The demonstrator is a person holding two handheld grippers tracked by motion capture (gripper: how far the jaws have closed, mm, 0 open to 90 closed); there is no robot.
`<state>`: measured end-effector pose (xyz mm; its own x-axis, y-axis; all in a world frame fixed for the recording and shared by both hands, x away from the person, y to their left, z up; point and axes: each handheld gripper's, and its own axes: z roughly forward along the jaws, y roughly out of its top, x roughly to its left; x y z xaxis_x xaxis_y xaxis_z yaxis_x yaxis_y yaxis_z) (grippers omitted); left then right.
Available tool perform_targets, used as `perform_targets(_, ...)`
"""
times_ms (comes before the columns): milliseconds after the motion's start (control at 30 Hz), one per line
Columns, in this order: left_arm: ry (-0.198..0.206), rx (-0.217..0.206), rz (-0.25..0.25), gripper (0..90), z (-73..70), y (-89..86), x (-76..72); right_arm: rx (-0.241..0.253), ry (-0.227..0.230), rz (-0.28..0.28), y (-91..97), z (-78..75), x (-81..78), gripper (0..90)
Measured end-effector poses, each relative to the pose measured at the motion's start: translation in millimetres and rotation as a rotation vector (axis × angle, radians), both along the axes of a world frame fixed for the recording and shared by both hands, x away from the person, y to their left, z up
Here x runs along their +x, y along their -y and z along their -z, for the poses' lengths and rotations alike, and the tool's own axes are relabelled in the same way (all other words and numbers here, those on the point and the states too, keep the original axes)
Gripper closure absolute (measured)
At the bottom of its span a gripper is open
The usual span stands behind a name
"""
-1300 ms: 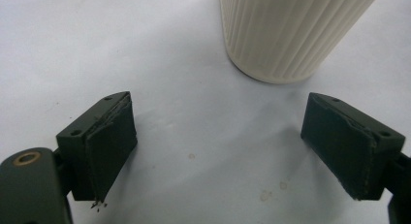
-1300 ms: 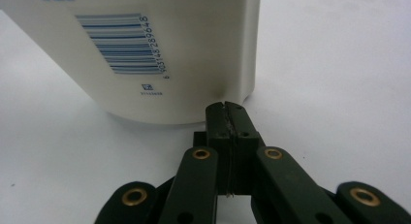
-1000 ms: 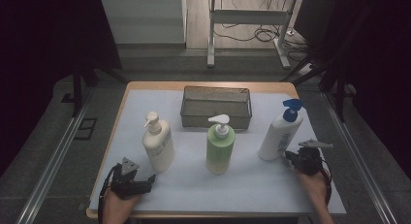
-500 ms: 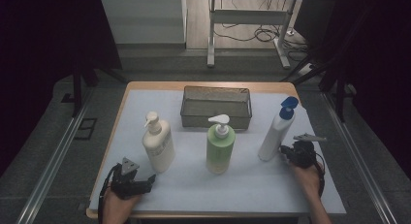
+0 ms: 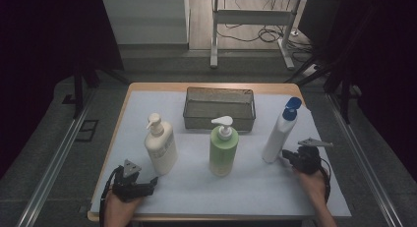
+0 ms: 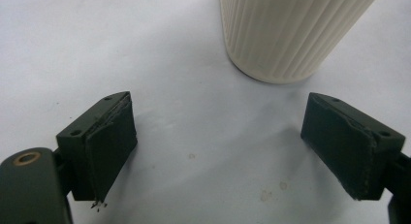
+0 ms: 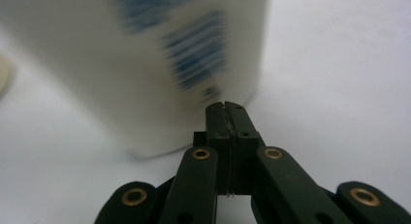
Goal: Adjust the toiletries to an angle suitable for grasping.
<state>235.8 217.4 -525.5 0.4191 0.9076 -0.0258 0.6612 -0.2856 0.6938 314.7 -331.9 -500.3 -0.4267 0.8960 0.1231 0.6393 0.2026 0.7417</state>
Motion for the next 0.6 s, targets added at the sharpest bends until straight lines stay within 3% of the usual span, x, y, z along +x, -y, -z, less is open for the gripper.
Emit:
perform_targets(233,-0.001,0.003,0.002,12.3,-0.1,-0.3,-0.1,-0.004,0.013,-0.071,-19.9,-6.3,-26.0,89.7)
perform_targets(433,-0.001,0.003,0.001,12.3,-0.1,-0.3,-0.1,-0.018,0.019,-0.085,-33.1,-3.7,-28.0,85.8)
perform_targets(600,0.000,-0.001,-0.001,12.3,0.0,0.0,-0.1,-0.031,0.035,-0.095,-46.8,-3.1,-26.2,89.1)
